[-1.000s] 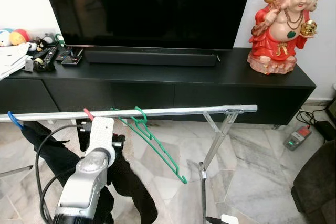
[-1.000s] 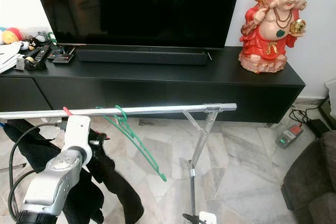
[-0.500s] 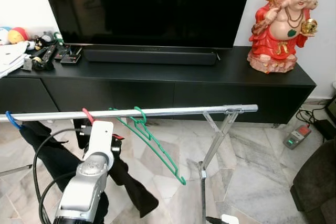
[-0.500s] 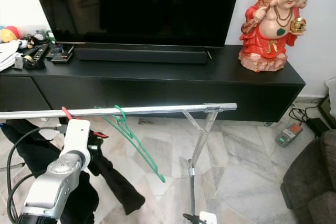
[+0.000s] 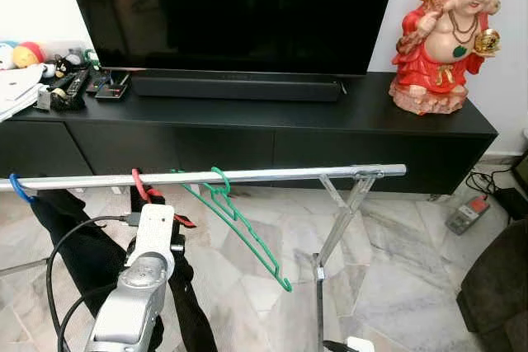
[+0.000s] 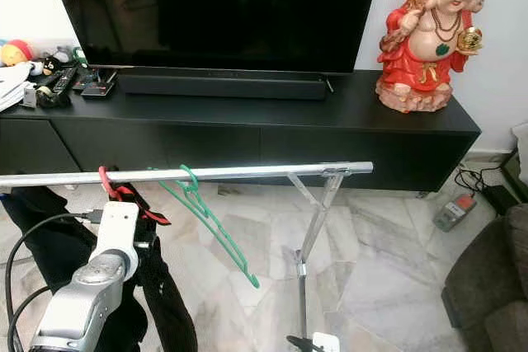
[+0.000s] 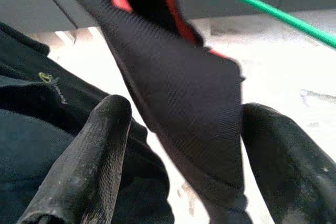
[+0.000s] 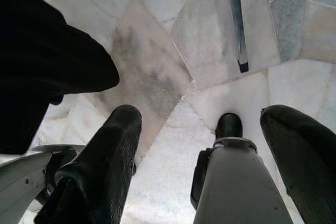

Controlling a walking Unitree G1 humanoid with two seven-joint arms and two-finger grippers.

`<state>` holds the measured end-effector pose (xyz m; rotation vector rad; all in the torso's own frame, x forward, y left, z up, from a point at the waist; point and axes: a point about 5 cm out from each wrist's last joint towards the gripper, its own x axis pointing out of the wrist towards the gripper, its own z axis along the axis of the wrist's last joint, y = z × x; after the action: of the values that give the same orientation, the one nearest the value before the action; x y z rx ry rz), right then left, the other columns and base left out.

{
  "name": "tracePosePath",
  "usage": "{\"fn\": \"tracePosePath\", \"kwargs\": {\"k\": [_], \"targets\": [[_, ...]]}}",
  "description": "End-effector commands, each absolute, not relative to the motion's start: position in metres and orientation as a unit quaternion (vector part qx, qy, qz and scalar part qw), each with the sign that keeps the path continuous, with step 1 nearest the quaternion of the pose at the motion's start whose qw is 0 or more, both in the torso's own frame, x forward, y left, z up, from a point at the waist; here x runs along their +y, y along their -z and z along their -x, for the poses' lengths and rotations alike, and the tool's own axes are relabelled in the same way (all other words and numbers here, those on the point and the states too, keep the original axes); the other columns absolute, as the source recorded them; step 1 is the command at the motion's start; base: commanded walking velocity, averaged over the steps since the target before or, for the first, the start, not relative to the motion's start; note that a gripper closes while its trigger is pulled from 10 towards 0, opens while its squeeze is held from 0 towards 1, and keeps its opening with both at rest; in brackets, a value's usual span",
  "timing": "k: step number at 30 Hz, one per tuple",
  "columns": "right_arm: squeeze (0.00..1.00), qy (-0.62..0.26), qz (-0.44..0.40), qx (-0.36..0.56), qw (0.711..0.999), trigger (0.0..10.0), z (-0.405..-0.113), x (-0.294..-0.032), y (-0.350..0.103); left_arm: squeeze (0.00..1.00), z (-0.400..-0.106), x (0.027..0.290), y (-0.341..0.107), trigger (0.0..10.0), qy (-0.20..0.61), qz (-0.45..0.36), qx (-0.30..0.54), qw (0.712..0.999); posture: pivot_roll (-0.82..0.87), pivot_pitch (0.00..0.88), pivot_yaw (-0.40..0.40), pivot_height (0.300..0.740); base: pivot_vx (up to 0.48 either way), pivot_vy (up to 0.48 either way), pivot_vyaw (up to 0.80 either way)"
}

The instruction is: Hang hanger

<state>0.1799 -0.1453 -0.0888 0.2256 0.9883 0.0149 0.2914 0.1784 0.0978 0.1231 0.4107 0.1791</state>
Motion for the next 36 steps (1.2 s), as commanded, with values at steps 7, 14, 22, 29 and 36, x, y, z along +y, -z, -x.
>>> {"fn": "tracePosePath", "kwargs": {"k": [7,14,22,29,36], "targets": [[0.00,-0.005,-0.116,0.478,0.871,10.0,-0.177,-0.143,0.090,0.00,-0.291,0.175,-0.090,0.0,-0.077,-0.057,0.215,0.972,0.06,0.104,0.010,0.740,0.000,0.000,0.00],[0.00,-0.007,-0.117,0.478,0.870,10.0,-0.177,-0.143,0.090,0.00,-0.289,0.182,-0.084,0.0,-0.102,-0.065,0.228,0.966,0.06,0.097,0.011,0.740,0.000,0.000,0.00],[0.00,-0.010,-0.119,0.479,0.870,10.0,-0.177,-0.143,0.090,0.00,-0.288,0.182,-0.080,0.0,-0.103,-0.065,0.233,0.965,0.06,0.090,0.010,0.740,0.000,0.000,0.00],[0.00,-0.012,-0.120,0.479,0.869,10.0,-0.176,-0.143,0.090,0.00,-0.287,0.183,-0.076,0.0,-0.103,-0.069,0.241,0.963,0.06,0.089,0.010,0.740,0.000,0.000,0.00],[0.00,-0.013,-0.122,0.479,0.869,10.0,-0.177,-0.142,0.090,0.00,-0.285,0.181,-0.072,0.0,-0.091,-0.071,0.251,0.961,0.06,0.099,0.010,0.740,0.000,0.000,0.00]]}}
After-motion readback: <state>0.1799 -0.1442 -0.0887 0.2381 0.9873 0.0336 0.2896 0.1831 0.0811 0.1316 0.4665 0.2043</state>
